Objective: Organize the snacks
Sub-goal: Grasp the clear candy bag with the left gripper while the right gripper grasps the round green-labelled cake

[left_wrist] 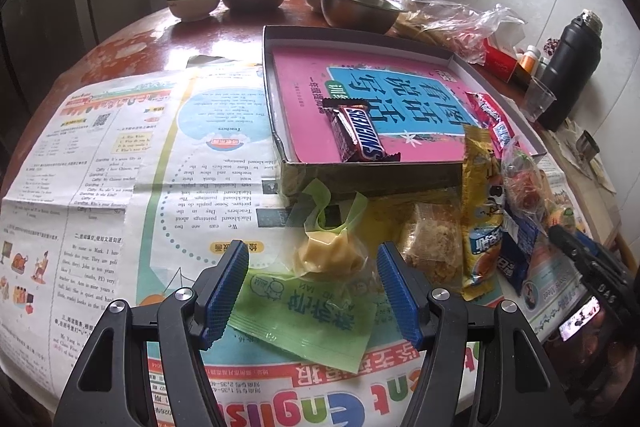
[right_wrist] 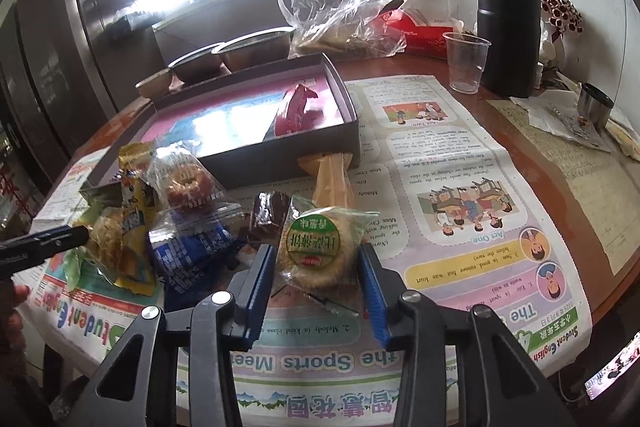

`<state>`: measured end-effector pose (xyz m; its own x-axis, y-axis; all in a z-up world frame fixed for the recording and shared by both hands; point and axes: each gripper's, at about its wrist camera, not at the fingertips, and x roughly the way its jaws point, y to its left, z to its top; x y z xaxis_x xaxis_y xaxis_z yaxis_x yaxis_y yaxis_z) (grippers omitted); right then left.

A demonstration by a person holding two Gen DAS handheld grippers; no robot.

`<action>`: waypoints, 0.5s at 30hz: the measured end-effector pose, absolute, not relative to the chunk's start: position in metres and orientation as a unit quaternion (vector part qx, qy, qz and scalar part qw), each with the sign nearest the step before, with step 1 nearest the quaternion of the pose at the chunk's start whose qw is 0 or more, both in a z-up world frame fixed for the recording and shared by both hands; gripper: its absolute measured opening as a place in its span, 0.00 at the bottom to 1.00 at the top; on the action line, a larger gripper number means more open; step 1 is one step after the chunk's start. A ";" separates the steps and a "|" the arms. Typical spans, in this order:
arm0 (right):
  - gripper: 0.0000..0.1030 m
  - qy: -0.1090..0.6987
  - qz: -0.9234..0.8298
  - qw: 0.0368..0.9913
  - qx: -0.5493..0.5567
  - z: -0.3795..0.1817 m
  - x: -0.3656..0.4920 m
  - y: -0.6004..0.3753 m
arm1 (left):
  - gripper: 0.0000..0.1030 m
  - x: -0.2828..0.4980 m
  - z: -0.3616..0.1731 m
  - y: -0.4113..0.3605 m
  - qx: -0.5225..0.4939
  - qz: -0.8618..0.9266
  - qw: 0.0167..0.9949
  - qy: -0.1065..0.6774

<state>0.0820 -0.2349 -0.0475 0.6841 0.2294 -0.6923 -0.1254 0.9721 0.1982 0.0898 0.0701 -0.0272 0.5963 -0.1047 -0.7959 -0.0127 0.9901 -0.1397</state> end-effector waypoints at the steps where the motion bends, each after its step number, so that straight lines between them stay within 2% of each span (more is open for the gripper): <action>1: 0.41 0.382 0.098 0.916 0.069 -0.046 0.081 -0.235 | 0.67 0.091 -0.028 0.070 -0.066 -0.026 0.891 0.449; 12: 0.40 0.374 0.098 0.919 0.076 -0.040 0.079 -0.238 | 0.62 0.093 -0.037 0.065 -0.064 -0.028 0.895 0.441; 14: 0.40 0.377 0.099 0.918 0.076 -0.042 0.081 -0.238 | 0.56 0.092 -0.037 0.063 -0.058 -0.025 0.896 0.439; 15: 0.40 0.378 0.100 0.917 0.075 -0.044 0.082 -0.237 | 0.46 0.092 -0.037 0.062 -0.055 -0.023 0.897 0.438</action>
